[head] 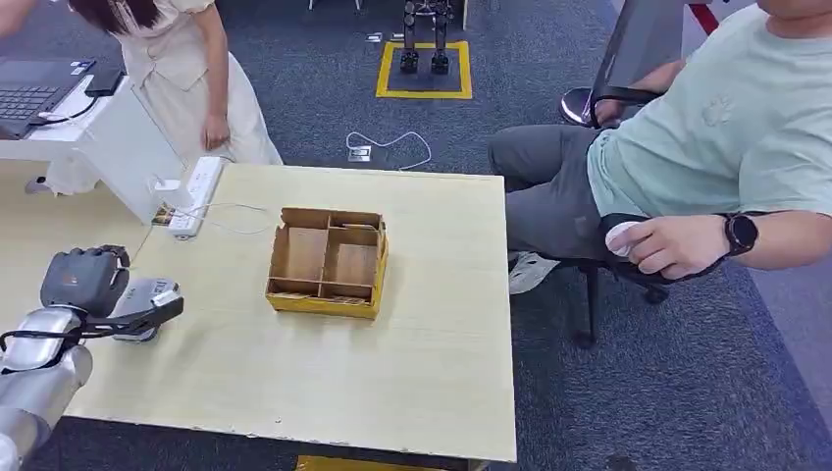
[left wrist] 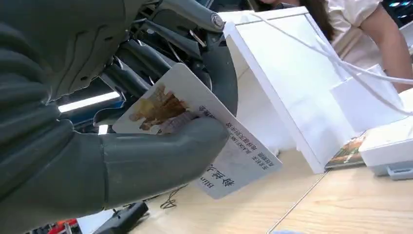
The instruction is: Pass the card to the sensor for recognition and then transmit it.
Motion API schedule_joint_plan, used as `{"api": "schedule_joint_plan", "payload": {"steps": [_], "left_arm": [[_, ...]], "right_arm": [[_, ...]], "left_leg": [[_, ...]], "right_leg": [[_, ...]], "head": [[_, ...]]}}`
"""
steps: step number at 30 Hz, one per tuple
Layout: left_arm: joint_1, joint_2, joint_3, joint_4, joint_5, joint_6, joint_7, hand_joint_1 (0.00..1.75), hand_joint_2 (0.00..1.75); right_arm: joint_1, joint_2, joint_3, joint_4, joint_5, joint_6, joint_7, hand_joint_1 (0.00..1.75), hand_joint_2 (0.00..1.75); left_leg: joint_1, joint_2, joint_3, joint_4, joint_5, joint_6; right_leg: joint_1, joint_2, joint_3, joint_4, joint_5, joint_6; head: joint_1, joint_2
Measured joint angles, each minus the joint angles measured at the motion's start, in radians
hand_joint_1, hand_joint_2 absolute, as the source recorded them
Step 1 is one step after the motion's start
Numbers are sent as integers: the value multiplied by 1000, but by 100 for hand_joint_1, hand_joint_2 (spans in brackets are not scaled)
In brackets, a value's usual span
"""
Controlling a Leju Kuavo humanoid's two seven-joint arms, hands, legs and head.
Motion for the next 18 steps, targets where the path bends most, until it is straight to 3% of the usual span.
{"api": "schedule_joint_plan", "payload": {"steps": [18], "left_arm": [[55,-3,40,2,41,-28,-68,175,175]], "right_arm": [[7,0,0,0,-15,-5,-1,0,0]], "left_leg": [[0,0,0,0,0,0]], "right_leg": [[0,0,0,0,0,0]], "head": [[0,0]]}}
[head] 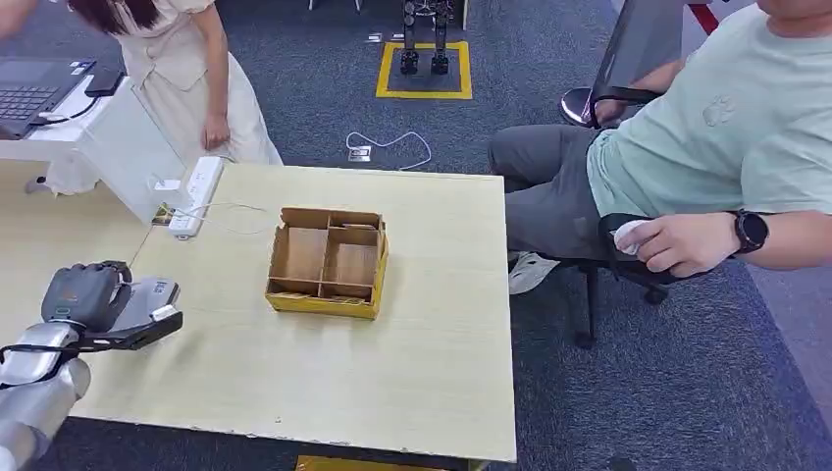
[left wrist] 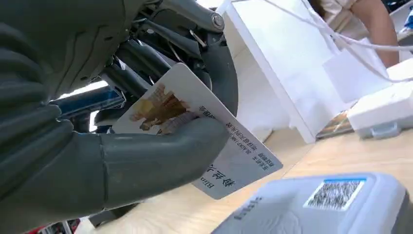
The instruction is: Pass the card to the sensor for recognition and then transmit it.
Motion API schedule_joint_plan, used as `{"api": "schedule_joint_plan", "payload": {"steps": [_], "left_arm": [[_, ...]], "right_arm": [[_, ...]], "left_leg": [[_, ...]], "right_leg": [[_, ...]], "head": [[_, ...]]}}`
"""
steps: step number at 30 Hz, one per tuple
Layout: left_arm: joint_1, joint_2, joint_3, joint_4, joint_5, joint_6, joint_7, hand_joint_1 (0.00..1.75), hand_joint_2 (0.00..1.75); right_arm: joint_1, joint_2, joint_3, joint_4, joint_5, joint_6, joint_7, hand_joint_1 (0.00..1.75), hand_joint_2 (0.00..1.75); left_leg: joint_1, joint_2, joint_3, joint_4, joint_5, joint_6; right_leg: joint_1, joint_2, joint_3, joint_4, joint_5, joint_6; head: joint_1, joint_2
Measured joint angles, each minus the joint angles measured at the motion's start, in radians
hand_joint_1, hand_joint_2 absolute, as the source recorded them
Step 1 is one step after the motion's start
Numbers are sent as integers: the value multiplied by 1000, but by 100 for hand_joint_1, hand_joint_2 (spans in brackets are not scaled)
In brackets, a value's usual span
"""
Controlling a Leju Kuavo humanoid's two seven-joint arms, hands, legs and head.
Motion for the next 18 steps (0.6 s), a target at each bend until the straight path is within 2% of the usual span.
{"api": "schedule_joint_plan", "payload": {"steps": [3,18], "left_arm": [[27,4,4,-24,15,-19,-17,175,175],[65,16,18,-71,20,-77,-16,175,175]], "right_arm": [[5,0,0,0,-2,-1,0,0,0],[7,-1,0,0,-5,-4,-2,0,0]], "left_leg": [[0,0,0,0,0,0],[0,0,0,0,0,0]], "right_leg": [[0,0,0,0,0,0],[0,0,0,0,0,0]], "head": [[0,0],[0,0]]}}
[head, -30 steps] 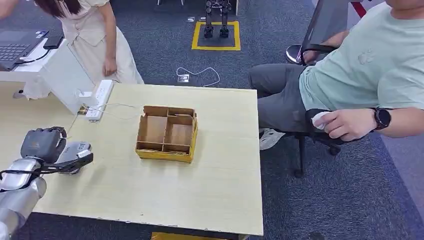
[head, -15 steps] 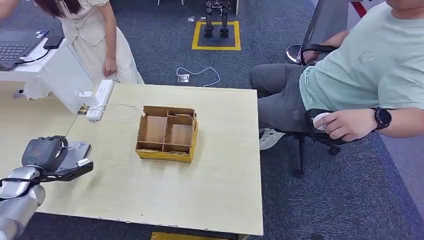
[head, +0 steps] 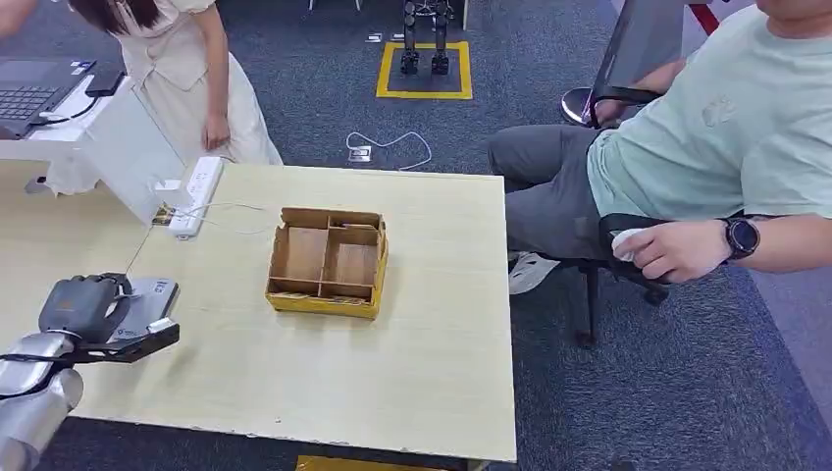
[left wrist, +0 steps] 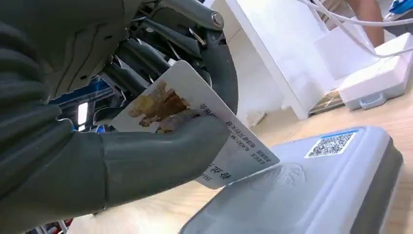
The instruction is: Pass the card to the sensor for recognition and then transmit it.
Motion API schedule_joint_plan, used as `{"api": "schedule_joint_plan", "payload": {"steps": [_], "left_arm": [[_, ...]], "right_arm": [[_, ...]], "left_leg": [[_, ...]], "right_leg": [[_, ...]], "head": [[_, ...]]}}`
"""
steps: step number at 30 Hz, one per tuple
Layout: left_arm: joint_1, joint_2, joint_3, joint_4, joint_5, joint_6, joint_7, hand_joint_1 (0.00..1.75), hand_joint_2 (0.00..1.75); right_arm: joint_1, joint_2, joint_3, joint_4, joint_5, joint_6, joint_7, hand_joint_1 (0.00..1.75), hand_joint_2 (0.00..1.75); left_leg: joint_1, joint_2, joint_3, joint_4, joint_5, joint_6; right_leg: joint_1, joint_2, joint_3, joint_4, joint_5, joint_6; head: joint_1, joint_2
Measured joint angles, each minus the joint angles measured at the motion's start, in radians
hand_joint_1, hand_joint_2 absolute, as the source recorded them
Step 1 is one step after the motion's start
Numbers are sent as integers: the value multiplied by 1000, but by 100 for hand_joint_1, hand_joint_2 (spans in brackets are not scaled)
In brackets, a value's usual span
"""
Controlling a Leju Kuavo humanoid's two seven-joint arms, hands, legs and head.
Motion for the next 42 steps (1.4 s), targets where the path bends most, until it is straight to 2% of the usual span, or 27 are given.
{"api": "schedule_joint_plan", "payload": {"steps": [6,18,42], "left_arm": [[13,0,0,-1,-4,-13,0,175,175],[54,-28,0,-1,-7,-2,2,175,175],[56,-34,0,-1,-8,-3,2,175,175]], "right_arm": [[0,0,0,0,-1,-1,0,0,0],[0,0,0,0,-1,-2,0,0,0],[0,0,0,0,-1,-2,0,0,0]], "left_leg": [[0,0,0,0,0,0],[0,0,0,0,0,0],[0,0,0,0,0,0]], "right_leg": [[0,0,0,0,0,0],[0,0,0,0,0,0],[0,-1,0,0,0,0]], "head": [[0,0],[0,0],[0,0]]}}
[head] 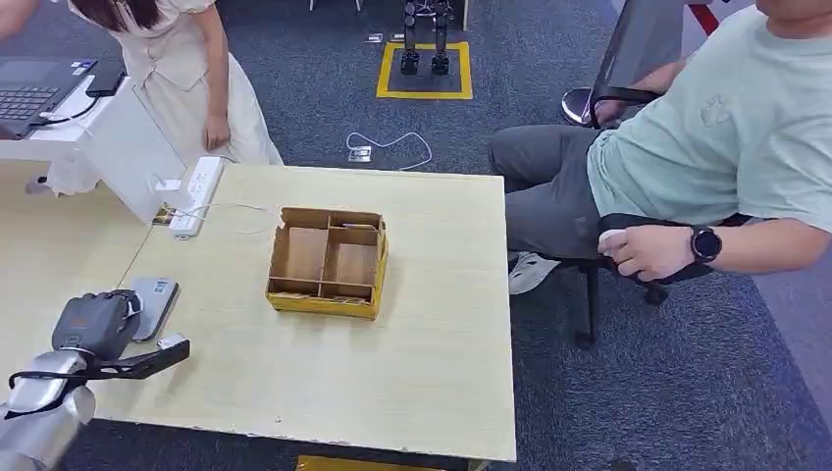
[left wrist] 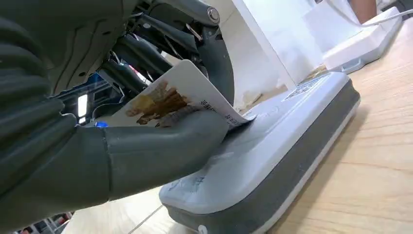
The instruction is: Pass the card to the sensor for recognition and then transmit it.
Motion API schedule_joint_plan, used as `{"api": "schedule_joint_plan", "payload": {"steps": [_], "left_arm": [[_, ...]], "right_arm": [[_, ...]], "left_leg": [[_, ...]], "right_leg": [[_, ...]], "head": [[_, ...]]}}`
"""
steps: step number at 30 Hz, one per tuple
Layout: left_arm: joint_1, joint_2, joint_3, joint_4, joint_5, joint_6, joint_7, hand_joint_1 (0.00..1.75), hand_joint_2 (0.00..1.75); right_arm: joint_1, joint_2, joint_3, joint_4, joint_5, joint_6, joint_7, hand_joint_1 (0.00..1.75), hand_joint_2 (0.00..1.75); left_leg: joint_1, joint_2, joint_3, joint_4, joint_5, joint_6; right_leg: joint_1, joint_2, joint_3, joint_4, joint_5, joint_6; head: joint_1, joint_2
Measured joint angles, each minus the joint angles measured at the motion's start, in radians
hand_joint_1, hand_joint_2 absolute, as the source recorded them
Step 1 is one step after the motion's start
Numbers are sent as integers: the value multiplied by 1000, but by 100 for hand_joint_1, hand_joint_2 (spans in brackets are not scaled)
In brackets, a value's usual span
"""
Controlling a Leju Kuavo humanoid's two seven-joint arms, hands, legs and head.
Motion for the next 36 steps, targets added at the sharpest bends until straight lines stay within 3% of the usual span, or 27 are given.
{"api": "schedule_joint_plan", "payload": {"steps": [6,12,19,21,27,36], "left_arm": [[12,-13,0,0,-6,2,-1,175,175],[58,-66,0,-28,7,11,-11,175,175],[62,-121,-1,-31,23,87,-63,175,175],[51,-125,-1,-33,23,153,-64,175,175],[0,-138,0,-61,71,223,-98,175,175],[-100,-151,0,-109,37,214,-81,175,175]], "right_arm": [[0,0,0,0,0,-3,0,0,0],[-1,0,2,0,1,-7,3,0,0],[-15,0,21,0,24,-6,23,0,0],[-16,0,25,0,27,-6,24,0,0],[-23,1,38,0,37,-5,34,0,0],[-37,7,57,0,49,0,50,0,0]], "left_leg": [[0,0,0,0,0,0],[-3,-3,2,-2,0,0],[-3,-4,5,-3,1,-1],[-2,-5,4,-3,2,-1],[-2,-5,3,-2,2,-1],[-2,-4,2,-2,2,-1]], "right_leg": [[0,0,0,0,0,0],[-2,-4,3,0,-2,2],[-3,-4,4,0,-1,1],[-2,-4,3,0,-1,0],[-2,-5,2,0,0,0],[-2,-4,1,0,0,0]], "head": [[0,0],[0,0],[0,0],[0,0],[0,0],[0,0]]}}
